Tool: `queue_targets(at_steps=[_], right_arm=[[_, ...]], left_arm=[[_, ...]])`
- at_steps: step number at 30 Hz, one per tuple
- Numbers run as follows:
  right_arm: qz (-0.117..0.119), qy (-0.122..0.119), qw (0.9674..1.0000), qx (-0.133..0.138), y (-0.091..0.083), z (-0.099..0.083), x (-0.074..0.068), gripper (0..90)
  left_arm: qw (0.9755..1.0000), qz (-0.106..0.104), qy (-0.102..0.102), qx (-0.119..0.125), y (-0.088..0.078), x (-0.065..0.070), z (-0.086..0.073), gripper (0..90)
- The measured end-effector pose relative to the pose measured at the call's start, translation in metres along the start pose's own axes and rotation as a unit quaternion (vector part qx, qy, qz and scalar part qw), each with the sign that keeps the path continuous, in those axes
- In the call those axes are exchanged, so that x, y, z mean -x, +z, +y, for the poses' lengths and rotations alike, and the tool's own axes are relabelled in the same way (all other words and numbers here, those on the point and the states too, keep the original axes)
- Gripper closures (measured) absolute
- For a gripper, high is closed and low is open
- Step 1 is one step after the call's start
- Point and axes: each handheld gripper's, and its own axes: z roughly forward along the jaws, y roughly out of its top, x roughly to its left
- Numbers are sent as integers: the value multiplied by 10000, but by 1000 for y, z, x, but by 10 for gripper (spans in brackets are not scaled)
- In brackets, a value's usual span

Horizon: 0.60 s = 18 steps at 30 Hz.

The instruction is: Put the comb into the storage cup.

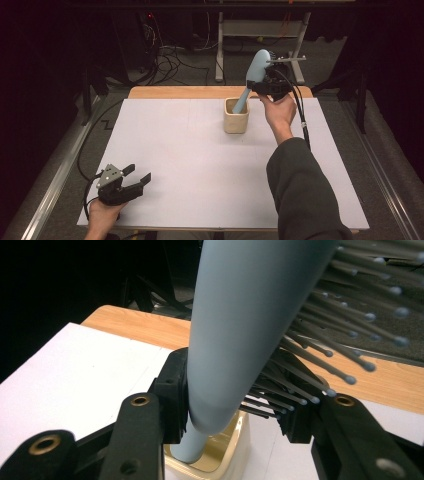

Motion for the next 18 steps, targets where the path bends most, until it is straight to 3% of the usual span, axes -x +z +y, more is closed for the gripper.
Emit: queue_targets(at_steps=[18], right_arm=[[-43,-57,9998,-210,17,-6,-6,552]], left_arm=[[10000,38,18,27,0,0,0,294]])
